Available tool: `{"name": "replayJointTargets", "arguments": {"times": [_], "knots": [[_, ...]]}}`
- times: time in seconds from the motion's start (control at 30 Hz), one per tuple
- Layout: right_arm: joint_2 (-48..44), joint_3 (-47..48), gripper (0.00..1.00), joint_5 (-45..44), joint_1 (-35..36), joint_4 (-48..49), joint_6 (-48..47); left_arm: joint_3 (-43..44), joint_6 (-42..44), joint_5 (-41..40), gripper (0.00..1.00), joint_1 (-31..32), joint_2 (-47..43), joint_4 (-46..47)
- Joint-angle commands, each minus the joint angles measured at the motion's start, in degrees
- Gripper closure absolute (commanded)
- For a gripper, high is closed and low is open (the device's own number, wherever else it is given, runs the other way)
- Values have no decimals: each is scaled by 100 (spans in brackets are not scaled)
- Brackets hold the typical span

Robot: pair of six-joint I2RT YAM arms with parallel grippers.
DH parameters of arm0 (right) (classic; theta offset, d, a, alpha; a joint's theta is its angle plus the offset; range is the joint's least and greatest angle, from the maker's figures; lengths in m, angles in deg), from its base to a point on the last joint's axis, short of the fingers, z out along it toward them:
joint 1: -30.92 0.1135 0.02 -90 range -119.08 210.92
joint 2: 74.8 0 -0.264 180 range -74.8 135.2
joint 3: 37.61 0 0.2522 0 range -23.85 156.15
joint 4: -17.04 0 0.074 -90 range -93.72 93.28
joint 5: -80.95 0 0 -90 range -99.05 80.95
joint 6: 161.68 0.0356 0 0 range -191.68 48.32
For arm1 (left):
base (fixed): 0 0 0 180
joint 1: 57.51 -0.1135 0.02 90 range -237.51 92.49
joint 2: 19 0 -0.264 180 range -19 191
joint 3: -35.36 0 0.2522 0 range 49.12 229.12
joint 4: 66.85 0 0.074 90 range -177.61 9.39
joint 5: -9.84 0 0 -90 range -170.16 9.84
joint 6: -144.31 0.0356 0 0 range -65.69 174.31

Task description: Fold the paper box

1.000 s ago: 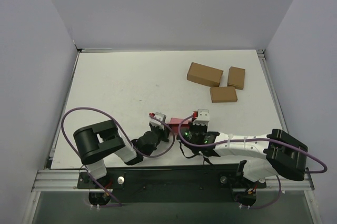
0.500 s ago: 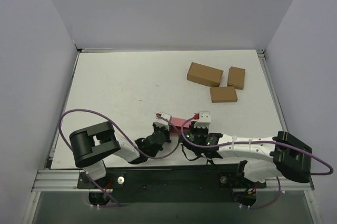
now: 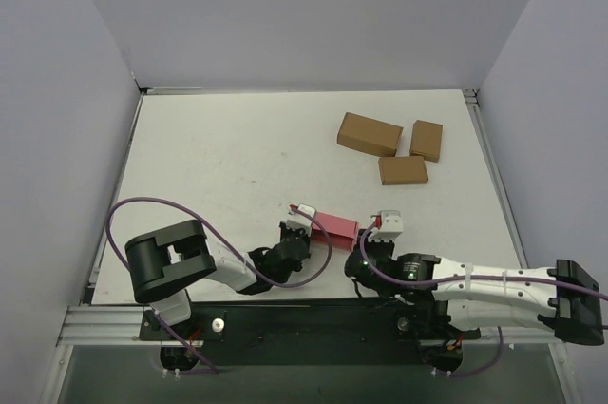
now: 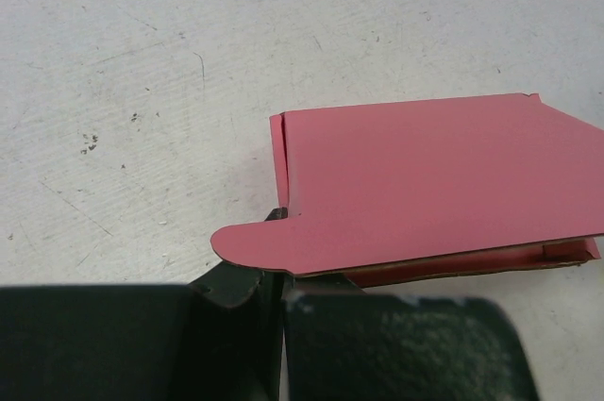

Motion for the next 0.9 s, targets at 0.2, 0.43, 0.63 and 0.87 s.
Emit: {"name": "replayJointTargets", "arguments": {"times": [0.2, 0.43, 0.63, 0.87], "knots": [[-752, 1071, 71, -686, -148, -511, -1033, -151, 528, 137, 100, 15, 11, -668], [371, 1055, 73, 1132, -1247, 982, -1544, -73, 756, 383, 100, 15, -174, -684], [1374, 1134, 74, 1855, -1397, 1440, -1289, 24, 835, 751, 100, 24, -542, -1194], [1859, 994, 79, 2075, -1459, 1616, -982, 42, 792, 1218, 68, 15, -1105, -1950]]}}
